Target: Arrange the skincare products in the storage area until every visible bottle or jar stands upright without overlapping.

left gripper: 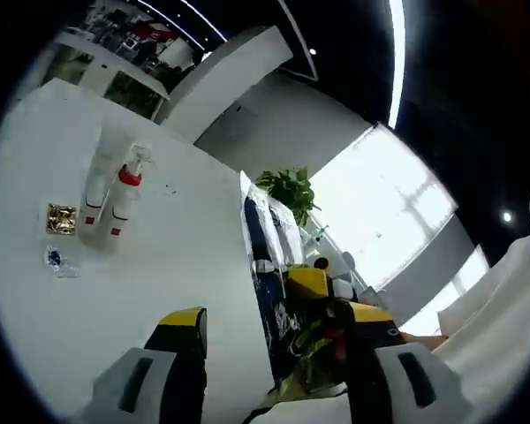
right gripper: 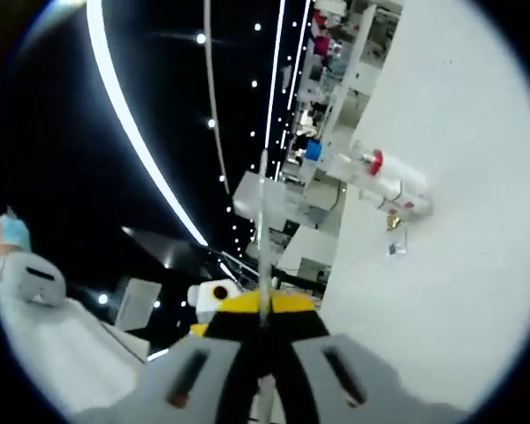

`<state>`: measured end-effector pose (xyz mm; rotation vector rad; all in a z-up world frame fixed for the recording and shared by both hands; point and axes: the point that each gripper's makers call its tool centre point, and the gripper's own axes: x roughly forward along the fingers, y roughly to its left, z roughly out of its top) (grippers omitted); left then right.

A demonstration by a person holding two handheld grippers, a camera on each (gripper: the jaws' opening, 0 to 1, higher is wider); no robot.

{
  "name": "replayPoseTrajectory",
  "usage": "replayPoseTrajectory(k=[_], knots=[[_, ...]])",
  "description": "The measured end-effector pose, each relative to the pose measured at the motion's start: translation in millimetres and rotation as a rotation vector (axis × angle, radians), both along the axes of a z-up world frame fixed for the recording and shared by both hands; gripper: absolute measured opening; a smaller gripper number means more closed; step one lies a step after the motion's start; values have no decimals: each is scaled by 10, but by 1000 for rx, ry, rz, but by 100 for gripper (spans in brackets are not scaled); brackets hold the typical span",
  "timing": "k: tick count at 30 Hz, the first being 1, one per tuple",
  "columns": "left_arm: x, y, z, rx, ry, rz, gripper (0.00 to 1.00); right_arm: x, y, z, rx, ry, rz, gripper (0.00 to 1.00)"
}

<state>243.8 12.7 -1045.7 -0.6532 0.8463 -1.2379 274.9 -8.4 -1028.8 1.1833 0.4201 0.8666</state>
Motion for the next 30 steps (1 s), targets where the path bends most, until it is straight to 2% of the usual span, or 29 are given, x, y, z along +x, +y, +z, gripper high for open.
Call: replayPoseTrajectory(k=[3,7,10,12,14,17,24,25,28,30], knots=[[-59,-47,54,-57,40,-20,48,-28,59,52,8,-21,21,0],[-127,-70,132,-101,56,-57,24,-63,111,90,17,-36,40,0],[-150,-77,143,-111,60,-71,16,-69,126,112,28,-44,49,0],[-148,-62,153,-131,100,-72,11,-81,142,145,32,-54,51,0],[-136,-50,150,-136,106,-66,4,-94,159,176,36,-61,50,0],[-147,-35,168,-153,131,-72,2,-102,168,187,33,-69,50,0],[-179,1,168,-144,82,-69,1,-128,203,182,16,-93,46,1],[-185,7,187,-152,78,-69,1,-143,212,223,20,-118,49,2],[-159,43,195,-148,59,-47,1,-161,251,260,25,-131,59,11],[-114,79,205,-152,49,-24,1,-173,285,248,17,-131,66,13]])
